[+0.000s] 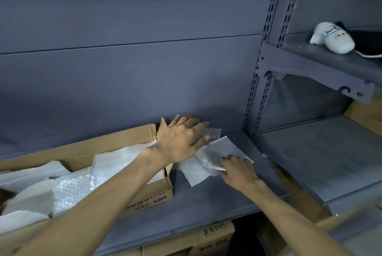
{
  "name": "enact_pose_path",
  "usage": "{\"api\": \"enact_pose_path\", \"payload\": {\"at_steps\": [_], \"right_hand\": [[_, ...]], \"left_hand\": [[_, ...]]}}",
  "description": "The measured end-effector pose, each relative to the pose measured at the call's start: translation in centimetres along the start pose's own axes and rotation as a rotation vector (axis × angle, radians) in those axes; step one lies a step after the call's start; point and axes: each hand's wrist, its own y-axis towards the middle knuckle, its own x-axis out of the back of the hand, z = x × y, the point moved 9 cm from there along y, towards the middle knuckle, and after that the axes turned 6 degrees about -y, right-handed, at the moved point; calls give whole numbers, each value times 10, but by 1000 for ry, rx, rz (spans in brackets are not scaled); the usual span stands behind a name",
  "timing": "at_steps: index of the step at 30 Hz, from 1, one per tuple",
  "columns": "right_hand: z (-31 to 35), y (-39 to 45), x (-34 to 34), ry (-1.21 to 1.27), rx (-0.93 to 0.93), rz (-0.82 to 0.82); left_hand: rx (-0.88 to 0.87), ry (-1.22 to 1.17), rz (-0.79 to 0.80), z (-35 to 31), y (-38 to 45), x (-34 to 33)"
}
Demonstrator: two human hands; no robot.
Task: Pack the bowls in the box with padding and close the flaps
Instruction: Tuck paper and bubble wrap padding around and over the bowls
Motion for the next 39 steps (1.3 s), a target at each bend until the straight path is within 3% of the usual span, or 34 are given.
{"api": "enact_pose_path", "payload": {"at_steps": [5, 8, 12, 20, 23, 25, 28, 30, 32, 35, 37, 39], "right_hand": [[-32, -1, 50, 227, -336, -293], [-34, -10, 99, 413, -437, -579], [22, -17, 168, 539, -130, -856], [172, -36, 231, 564, 507, -1001], [210, -44, 236, 569, 624, -975], [223, -46, 232, 603, 569, -967], [234, -39, 216, 845, 405, -854], [259, -28, 204, 860, 450, -702], [300, -16, 188, 826, 610, -410], [360, -13, 164, 625, 805, -85], [390, -12, 153, 551, 838, 25], [413, -10, 148, 491, 854, 27]], "left_hand": [[67, -67, -82, 34, -29, 37], [131, -100, -134, 61, -51, 55], [175, -12, -188, 85, -76, 76], [182, 468, -410, 102, -129, 135], [198, 593, -451, 112, -159, 153], [270, 575, -443, 127, -182, 167], [430, 477, -470, 159, -223, 189], [507, 435, -521, 176, -249, 204], [545, 389, -593, 188, -272, 218], [566, 328, -642, 202, -295, 229], [565, 315, -642, 207, -305, 230], [578, 305, -640, 212, -312, 229]]}}
